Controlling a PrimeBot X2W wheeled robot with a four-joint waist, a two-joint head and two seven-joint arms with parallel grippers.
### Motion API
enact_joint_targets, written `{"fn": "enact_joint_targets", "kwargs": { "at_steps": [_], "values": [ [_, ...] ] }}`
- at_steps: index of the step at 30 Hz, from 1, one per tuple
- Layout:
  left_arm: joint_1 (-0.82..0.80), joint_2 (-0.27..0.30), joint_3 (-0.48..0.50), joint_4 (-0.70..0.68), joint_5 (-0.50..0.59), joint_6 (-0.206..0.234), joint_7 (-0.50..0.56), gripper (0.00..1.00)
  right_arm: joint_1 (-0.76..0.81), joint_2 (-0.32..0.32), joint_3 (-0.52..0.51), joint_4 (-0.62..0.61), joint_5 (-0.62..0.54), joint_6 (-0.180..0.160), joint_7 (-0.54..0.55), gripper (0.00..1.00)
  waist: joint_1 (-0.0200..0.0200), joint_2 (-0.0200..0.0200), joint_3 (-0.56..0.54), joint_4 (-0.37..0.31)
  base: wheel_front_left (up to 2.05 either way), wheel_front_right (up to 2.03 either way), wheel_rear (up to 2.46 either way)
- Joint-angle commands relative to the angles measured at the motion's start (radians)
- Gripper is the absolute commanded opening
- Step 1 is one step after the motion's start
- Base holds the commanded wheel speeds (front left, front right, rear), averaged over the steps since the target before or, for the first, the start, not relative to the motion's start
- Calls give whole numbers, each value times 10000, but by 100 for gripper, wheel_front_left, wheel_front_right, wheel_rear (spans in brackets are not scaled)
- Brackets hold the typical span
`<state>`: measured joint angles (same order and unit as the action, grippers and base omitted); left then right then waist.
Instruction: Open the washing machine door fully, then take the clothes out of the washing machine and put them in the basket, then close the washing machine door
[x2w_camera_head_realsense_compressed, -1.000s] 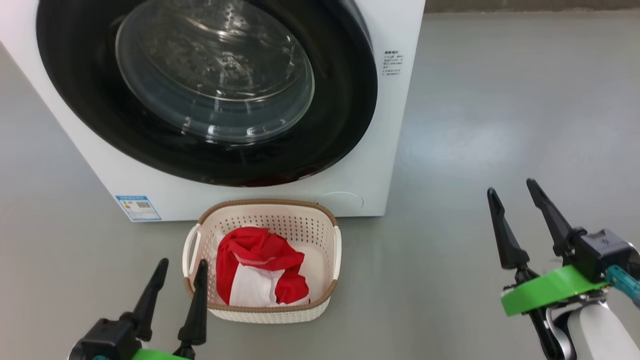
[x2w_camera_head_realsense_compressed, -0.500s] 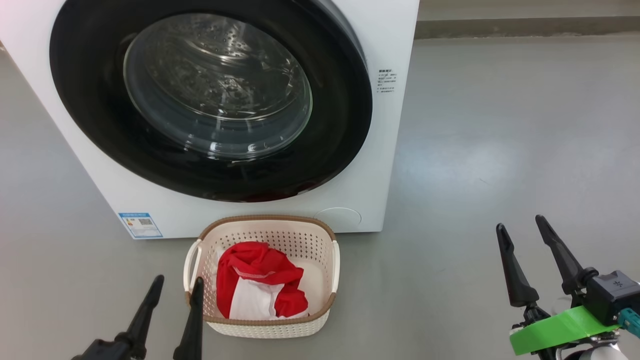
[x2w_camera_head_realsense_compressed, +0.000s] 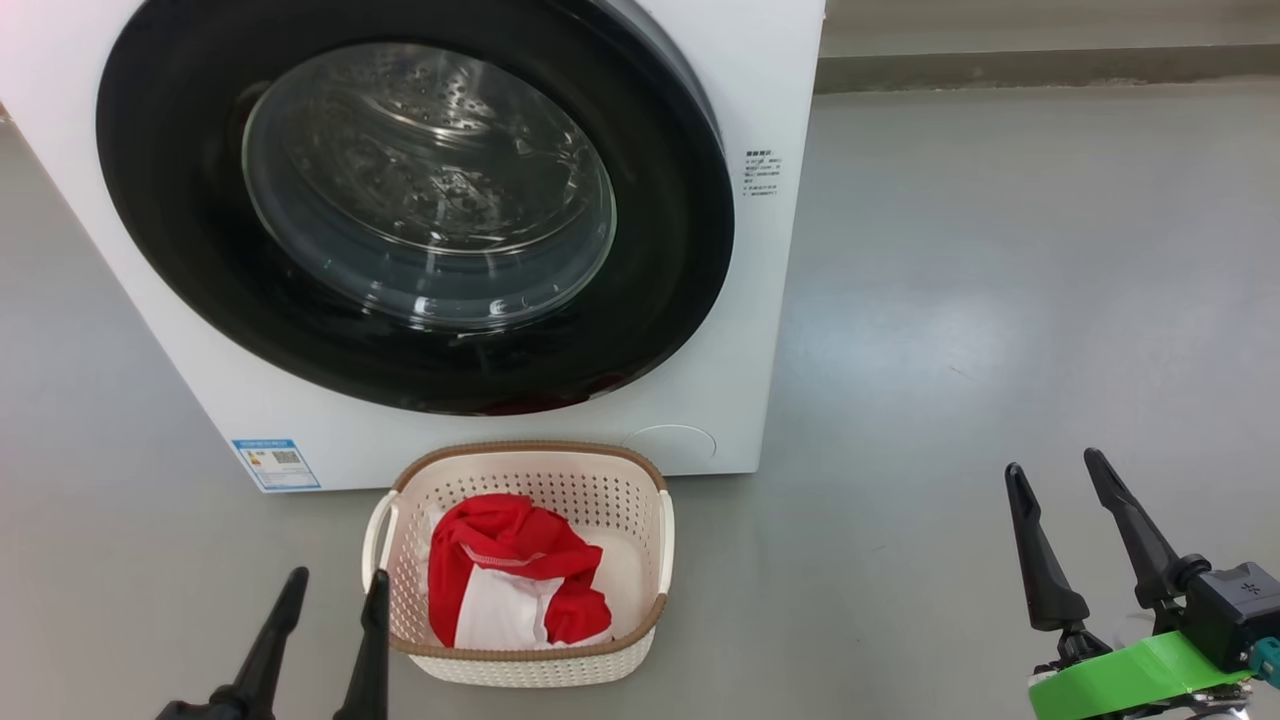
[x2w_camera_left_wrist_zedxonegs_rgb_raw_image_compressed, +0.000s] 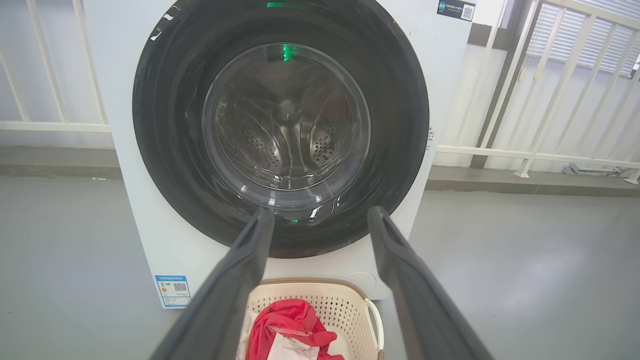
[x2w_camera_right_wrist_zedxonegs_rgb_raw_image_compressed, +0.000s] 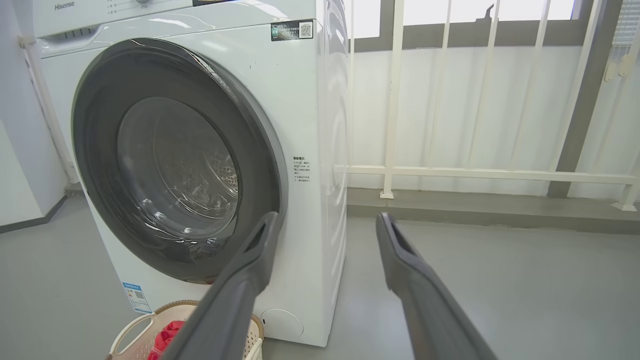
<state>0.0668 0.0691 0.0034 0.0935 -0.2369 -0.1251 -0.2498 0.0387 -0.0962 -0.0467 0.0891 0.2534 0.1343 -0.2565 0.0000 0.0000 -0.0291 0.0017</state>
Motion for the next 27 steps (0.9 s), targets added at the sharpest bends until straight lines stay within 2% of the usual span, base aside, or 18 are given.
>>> {"fn": "enact_joint_targets", "kwargs": {
  "at_steps": [1,10,11,18,22,27],
  "values": [
    [-146,10,432,-339,169,-55,-120,100,-202,-173,252,-289,-54,-36,-53,100,0,0,12,-10,0,0,0],
    [-115,-84,517,-560,172,-55,-120,100,-266,-173,413,-157,2,-36,-53,100,0,0,13,-65,0,0,0],
    [-2,-178,167,-231,160,2,6,0,3,14,208,97,5,2,2,0,0,0,14,-64,0,0,0],
    [3,-248,92,257,-114,14,137,0,12,189,285,615,271,1,79,0,2,0,19,-65,0,0,0],
    [-46,-244,124,289,-564,12,252,0,-28,195,256,636,712,0,197,0,18,0,11,-63,0,0,0],
    [-121,-240,162,346,-1121,11,393,0,-92,202,222,683,1258,-2,341,0,1,0,38,-61,0,0,0]
  ]
}}
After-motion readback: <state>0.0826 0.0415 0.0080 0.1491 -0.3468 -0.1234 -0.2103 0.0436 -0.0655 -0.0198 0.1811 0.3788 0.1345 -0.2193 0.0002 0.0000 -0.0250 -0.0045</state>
